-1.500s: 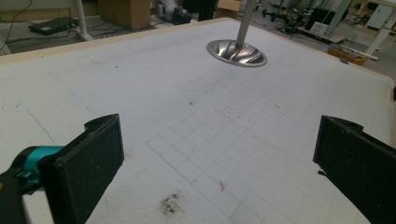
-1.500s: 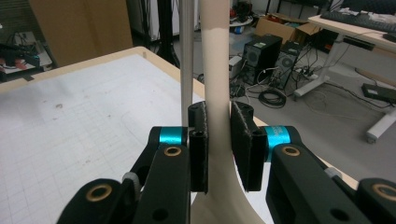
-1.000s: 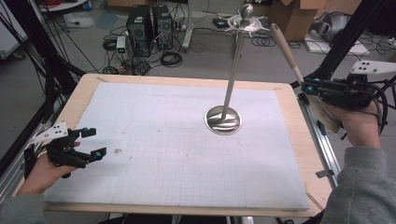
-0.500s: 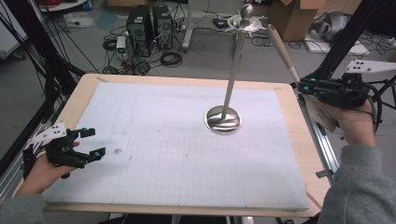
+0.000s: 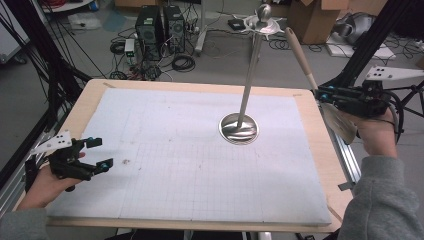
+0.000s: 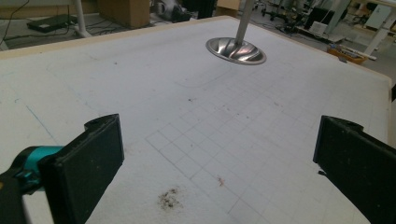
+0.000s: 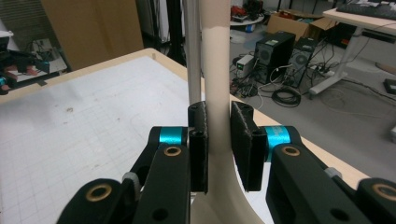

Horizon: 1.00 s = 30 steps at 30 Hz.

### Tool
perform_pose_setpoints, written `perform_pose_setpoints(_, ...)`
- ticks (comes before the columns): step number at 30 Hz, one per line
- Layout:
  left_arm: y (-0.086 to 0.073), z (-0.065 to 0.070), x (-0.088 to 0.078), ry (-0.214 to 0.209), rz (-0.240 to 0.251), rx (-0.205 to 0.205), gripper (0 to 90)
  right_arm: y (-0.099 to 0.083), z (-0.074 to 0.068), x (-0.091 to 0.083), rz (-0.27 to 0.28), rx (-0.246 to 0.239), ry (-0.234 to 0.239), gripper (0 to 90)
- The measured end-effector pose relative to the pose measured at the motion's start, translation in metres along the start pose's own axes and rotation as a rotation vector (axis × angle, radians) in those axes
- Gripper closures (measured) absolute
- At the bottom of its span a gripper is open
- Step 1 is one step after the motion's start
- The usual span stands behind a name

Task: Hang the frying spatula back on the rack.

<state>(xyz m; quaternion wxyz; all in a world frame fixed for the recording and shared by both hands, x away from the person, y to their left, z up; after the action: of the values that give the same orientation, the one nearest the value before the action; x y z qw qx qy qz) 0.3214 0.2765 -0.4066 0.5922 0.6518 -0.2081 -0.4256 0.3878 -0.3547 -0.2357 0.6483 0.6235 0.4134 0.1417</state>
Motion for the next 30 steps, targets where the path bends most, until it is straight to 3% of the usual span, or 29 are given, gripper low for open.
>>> perform_pose_setpoints(12, -0.001, 0.000, 0.001, 0.002, -0.003, -0.001, 2.2, -0.003, -0.003, 0.009, -0.005, -0.001, 0.030, 77.8)
perform_pose_setpoints(30, -0.001, 0.000, 0.001, 0.003, -0.006, 0.000, 2.2, -0.009, -0.005, 0.027, -0.035, -0.014, 0.032, 77.8)
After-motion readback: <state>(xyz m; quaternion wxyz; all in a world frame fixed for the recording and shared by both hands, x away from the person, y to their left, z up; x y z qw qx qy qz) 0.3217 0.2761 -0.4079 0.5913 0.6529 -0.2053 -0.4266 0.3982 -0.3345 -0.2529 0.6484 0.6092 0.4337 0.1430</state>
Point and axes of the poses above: each handheld gripper's, and its own axes: x roughly forward along the jaws, y roughly out of its top, z roughly to its right, the point moved 6 cm from there along x, roughly forward along the jaws, and after that the axes turned 6 degrees about x, right-handed, at the moved point
